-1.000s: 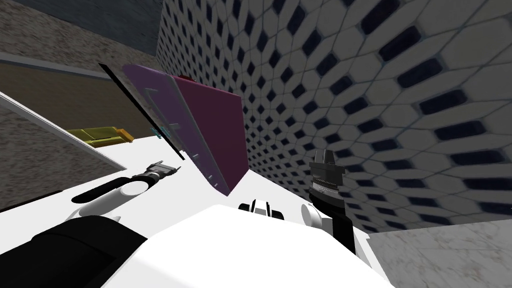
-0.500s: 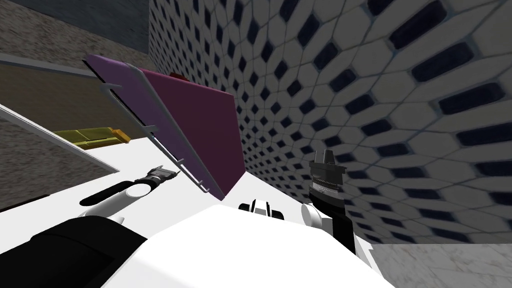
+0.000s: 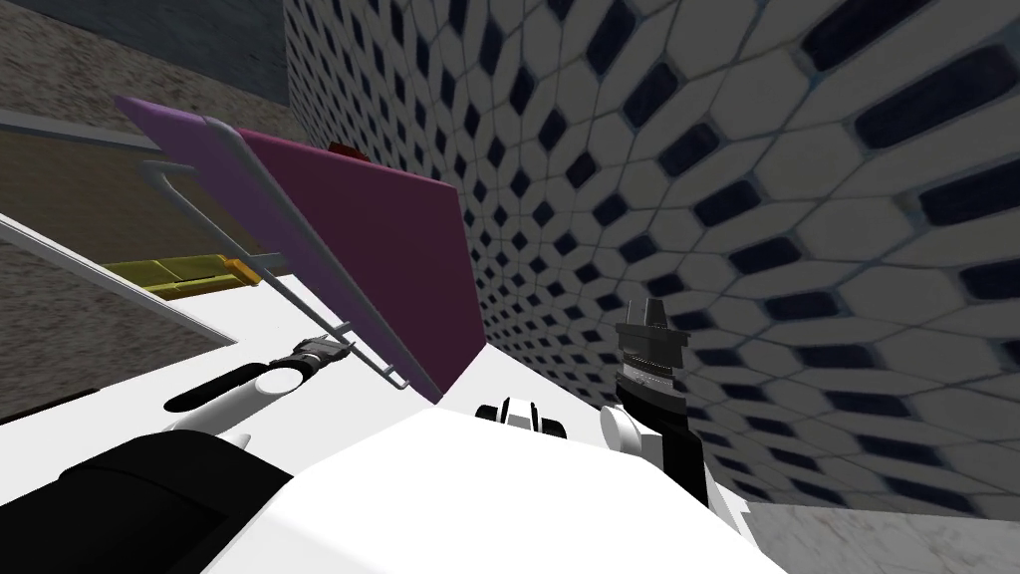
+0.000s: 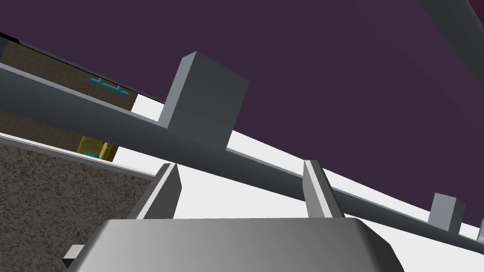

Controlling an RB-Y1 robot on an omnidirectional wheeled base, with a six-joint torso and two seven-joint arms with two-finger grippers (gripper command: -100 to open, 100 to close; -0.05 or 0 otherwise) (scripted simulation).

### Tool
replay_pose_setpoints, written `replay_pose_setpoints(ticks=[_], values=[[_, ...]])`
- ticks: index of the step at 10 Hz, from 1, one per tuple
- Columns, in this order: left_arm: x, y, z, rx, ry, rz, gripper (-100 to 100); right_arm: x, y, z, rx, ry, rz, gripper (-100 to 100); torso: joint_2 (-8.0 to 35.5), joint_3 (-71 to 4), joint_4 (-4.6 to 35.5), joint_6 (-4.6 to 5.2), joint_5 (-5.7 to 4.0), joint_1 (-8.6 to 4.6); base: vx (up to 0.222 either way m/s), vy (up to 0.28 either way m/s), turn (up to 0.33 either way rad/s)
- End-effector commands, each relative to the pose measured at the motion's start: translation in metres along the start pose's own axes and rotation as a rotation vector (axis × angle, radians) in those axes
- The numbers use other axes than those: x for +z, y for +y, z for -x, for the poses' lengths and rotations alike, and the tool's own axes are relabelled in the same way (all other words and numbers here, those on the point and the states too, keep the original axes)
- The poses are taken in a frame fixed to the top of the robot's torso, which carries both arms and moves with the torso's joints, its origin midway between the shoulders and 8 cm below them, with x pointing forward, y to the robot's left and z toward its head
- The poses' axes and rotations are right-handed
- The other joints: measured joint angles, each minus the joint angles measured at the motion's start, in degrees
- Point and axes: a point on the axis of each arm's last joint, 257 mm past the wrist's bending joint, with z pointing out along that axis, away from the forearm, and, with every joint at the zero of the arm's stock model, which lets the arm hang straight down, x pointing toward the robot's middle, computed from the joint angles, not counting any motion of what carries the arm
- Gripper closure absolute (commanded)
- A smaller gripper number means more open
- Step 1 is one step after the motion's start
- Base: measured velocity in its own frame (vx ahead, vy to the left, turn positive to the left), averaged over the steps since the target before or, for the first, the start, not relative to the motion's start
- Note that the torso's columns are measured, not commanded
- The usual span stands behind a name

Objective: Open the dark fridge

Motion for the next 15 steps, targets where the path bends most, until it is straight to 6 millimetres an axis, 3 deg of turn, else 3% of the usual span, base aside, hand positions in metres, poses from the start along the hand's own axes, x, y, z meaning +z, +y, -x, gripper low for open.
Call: replay_pose_setpoints(ticks=[1,5,7,10,12,15], values=[[0.0,0.008,-0.011,0.012,0.022,0.018,100,0.0,0.0,0.0,0.0,0.0,0.0,0,0.18,0.07,0.02,-0.01,-0.05,0.41,-0.188,0.153,-0.056],[-0.002,0.023,-0.032,0.034,0.066,0.054,100,0.0,0.0,0.0,0.0,0.0,0.0,0,-0.66,-0.47,-0.07,0.13,-0.23,0.51,-0.212,0.18,-0.032],[-0.004,0.039,-0.054,0.056,0.112,0.091,100,0.0,0.0,0.0,0.0,0.0,0.0,0,-0.72,-0.5,-0.06,0.22,-0.27,0.4,-0.229,0.223,-0.06],[-0.006,0.048,-0.065,0.067,0.135,0.109,100,0.0,0.0,0.0,0.0,0.0,0.0,0,-0.76,-0.52,-0.05,0.24,-0.28,0.43,-0.251,0.207,-0.042],[-0.011,0.065,-0.086,0.088,0.182,0.147,100,0.0,0.0,0.0,0.0,0.0,0.0,0,-0.62,-0.45,-0.06,0.18,-0.26,0.23,-0.278,0.225,-0.06],[-0.014,0.074,-0.096,0.098,0.206,0.166,100,0.0,0.0,0.0,0.0,0.0,0.0,0,-0.74,-0.53,-0.06,0.16,-0.35,0.19,-0.207,0.233,-0.05]])
